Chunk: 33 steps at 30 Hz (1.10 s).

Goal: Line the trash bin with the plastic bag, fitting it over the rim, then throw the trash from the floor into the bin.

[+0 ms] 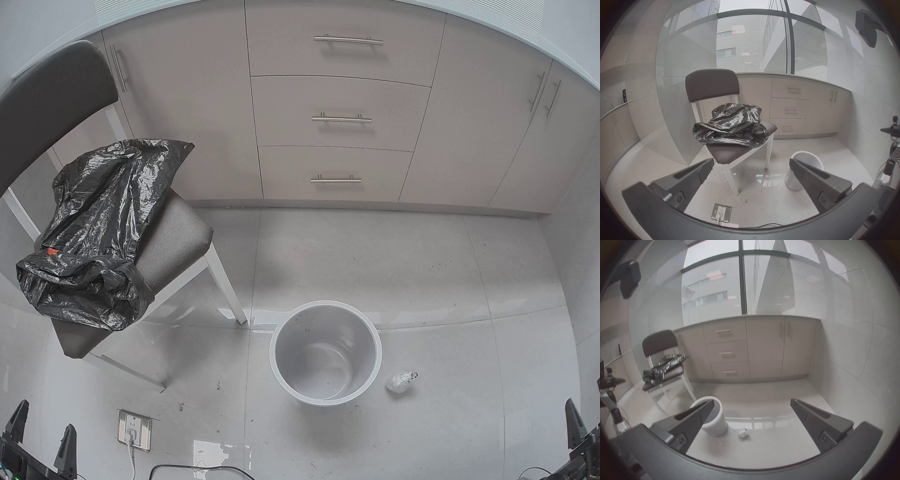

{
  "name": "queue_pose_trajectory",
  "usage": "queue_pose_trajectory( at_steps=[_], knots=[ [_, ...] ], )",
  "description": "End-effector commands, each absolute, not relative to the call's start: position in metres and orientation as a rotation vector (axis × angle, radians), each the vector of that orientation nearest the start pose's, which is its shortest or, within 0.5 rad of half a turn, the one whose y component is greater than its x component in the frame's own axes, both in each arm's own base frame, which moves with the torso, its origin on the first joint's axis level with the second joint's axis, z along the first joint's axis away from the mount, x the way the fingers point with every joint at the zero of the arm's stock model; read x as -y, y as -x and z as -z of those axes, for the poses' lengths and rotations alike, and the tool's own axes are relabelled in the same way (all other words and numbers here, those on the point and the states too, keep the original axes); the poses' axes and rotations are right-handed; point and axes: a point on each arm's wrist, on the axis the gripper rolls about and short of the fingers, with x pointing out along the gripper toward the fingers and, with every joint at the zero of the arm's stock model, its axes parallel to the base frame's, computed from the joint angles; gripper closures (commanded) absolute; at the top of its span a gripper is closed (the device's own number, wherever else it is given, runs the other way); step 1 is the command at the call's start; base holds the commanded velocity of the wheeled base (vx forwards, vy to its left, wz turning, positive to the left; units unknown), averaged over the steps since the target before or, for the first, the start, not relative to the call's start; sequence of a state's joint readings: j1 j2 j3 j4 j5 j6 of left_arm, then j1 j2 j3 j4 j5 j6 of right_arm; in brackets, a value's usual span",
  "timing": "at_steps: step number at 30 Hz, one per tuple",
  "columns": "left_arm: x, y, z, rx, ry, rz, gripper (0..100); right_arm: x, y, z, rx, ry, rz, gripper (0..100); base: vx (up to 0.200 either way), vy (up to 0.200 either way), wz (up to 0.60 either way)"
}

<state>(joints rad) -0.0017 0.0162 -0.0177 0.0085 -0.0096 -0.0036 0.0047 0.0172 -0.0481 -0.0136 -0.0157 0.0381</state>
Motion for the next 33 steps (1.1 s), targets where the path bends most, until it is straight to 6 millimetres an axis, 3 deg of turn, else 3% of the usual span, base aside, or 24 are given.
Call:
queue_pose_trajectory(
  at_steps=[1, 3, 6, 8, 9, 10, 12, 13, 15, 18, 20, 24, 26, 27, 33],
  knots=[
    [-0.001, 0.041, -0.171, 0.176, 0.153, 0.049, 0, 0.004, 0.053, -0.246, 0.28, -0.169, -0.084, 0, 0.0, 0.0, 0.0],
    [-0.001, 0.044, -0.21, 0.2, 0.199, 0.067, 0, 0.003, 0.039, -0.269, 0.242, -0.097, -0.089, 0, 0.0, 0.0, 0.0],
    [-0.002, 0.037, -0.242, 0.182, 0.183, 0.087, 0, 0.0, 0.001, -0.288, 0.201, -0.096, -0.136, 0, 0.0, 0.0, 0.0],
    [-0.001, 0.027, -0.248, 0.15, 0.129, 0.077, 0, -0.005, -0.027, -0.293, 0.175, -0.134, -0.203, 0, 0.0, 0.0, 0.0],
    [-0.001, 0.026, -0.248, 0.146, 0.124, 0.076, 0, -0.006, -0.029, -0.294, 0.176, -0.139, -0.209, 0, 0.0, 0.0, 0.0],
    [0.0, 0.012, -0.252, 0.101, 0.061, 0.072, 0, -0.012, -0.058, -0.298, 0.162, -0.196, -0.255, 0, 0.0, 0.0, 0.0],
    [0.0, 0.0, -0.255, 0.063, 0.006, 0.072, 0, -0.02, -0.083, -0.301, 0.159, -0.245, -0.296, 0, 0.0, 0.0, 0.0],
    [0.0, -0.001, -0.255, 0.061, 0.003, 0.074, 0, -0.021, -0.085, -0.301, 0.157, -0.248, -0.299, 0, 0.0, 0.0, 0.0],
    [0.002, -0.02, -0.255, -0.011, -0.094, 0.087, 0, -0.035, -0.112, -0.296, 0.135, -0.306, -0.365, 0, 0.0, 0.0, 0.0],
    [0.003, -0.034, -0.253, -0.062, -0.168, 0.101, 0, -0.045, -0.126, -0.286, 0.096, -0.334, -0.403, 0, 0.0, 0.0, 0.0],
    [0.005, -0.058, -0.252, -0.123, -0.253, 0.13, 0, -0.054, -0.147, -0.266, 0.046, -0.347, -0.412, 0, 0.0, 0.0, 0.0],
    [0.006, -0.09, -0.254, -0.157, -0.29, 0.13, 0, -0.065, -0.176, -0.247, 0.029, -0.344, -0.408, 0, 0.0, 0.0, 0.0],
    [0.006, -0.09, -0.254, -0.157, -0.29, 0.13, 0, -0.065, -0.176, -0.247, 0.029, -0.344, -0.408, 0, 0.0, 0.0, 0.0],
    [0.007, -0.109, -0.252, -0.187, -0.322, 0.13, 0, -0.067, -0.184, -0.239, 0.03, -0.342, -0.406, 0, 0.0, 0.0, 0.0],
    [0.005, -0.117, -0.253, -0.201, -0.439, 0.129, 0, -0.07, -0.188, -0.236, 0.018, -0.34, -0.414, 0, 0.0, 0.0, 0.0]
  ],
)
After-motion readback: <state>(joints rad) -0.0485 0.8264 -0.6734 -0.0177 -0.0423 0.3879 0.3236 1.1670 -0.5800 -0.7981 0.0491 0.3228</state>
